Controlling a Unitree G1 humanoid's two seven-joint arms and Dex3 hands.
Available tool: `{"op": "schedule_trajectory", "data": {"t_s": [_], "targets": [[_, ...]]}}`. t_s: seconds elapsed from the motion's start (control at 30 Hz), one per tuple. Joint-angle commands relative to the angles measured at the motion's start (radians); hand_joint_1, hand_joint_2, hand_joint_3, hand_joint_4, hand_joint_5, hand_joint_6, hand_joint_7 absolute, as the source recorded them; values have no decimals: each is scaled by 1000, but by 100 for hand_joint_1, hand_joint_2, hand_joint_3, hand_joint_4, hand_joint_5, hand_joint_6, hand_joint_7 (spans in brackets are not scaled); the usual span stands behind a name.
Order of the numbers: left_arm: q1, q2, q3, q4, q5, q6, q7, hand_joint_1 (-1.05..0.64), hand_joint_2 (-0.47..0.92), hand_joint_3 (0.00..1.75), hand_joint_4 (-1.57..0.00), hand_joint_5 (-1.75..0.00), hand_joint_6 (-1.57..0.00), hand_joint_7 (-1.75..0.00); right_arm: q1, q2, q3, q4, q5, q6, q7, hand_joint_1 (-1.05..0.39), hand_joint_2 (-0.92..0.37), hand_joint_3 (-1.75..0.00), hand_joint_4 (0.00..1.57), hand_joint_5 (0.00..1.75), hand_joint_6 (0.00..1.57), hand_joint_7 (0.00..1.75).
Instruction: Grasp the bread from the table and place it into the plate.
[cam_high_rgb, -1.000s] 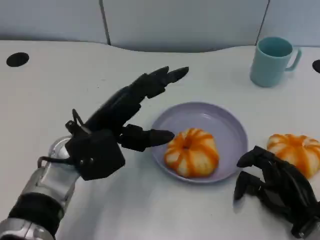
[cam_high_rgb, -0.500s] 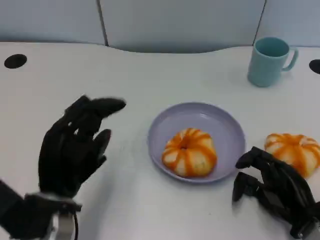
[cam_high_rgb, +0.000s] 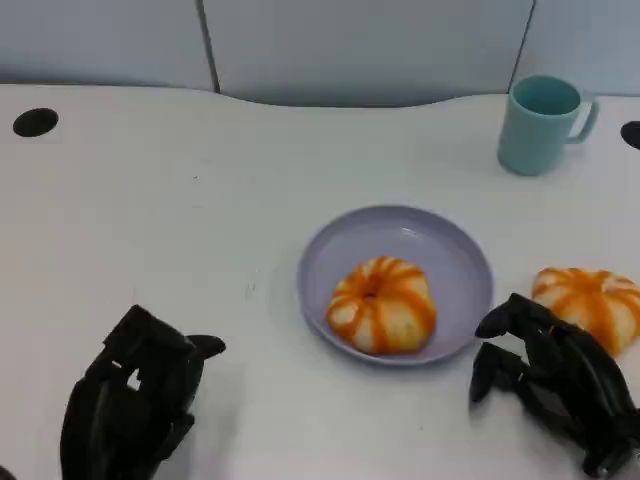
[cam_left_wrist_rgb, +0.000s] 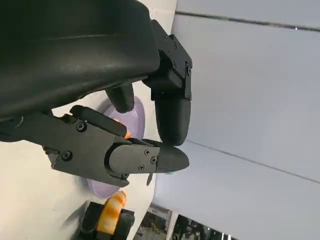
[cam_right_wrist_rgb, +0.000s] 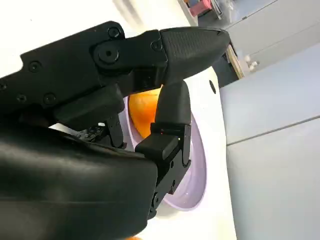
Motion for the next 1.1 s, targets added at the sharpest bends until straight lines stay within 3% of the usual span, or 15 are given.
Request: {"op": "schedule_trajectory", "data": {"t_s": [0.03, 0.47, 0.57, 0.67, 1.1], "targets": [[6, -1, 24, 19, -8, 17, -35, -47, 92, 36, -81, -175, -49, -175, 18, -4, -10, 17, -9, 5, -18, -51, -92, -32, 69, 173, 55, 140], [17, 4, 58, 41, -3, 75, -88, -49, 92, 35, -77, -175, -45, -175, 16, 13, -37, 35, 5, -24, 4, -49, -92, -37, 75, 169, 57, 147], [14, 11, 84, 37, -115, 233, -102, -51, 92, 35, -77, -175, -46, -175, 36, 22, -46, 2, 9, -25, -27, -50, -92, -33, 76, 172, 59, 150], [15, 9, 99, 27, -131, 278, -112, -51, 92, 36, -77, -175, -45, -175, 44, 28, -49, -15, 12, -17, -43, -49, -92, -32, 76, 174, 57, 156], [21, -7, 117, 10, -114, 319, -119, -52, 92, 33, -78, -175, -45, -175, 56, 32, -55, -43, 21, 17, -57, -48, -92, -30, 77, 175, 54, 164]]}}
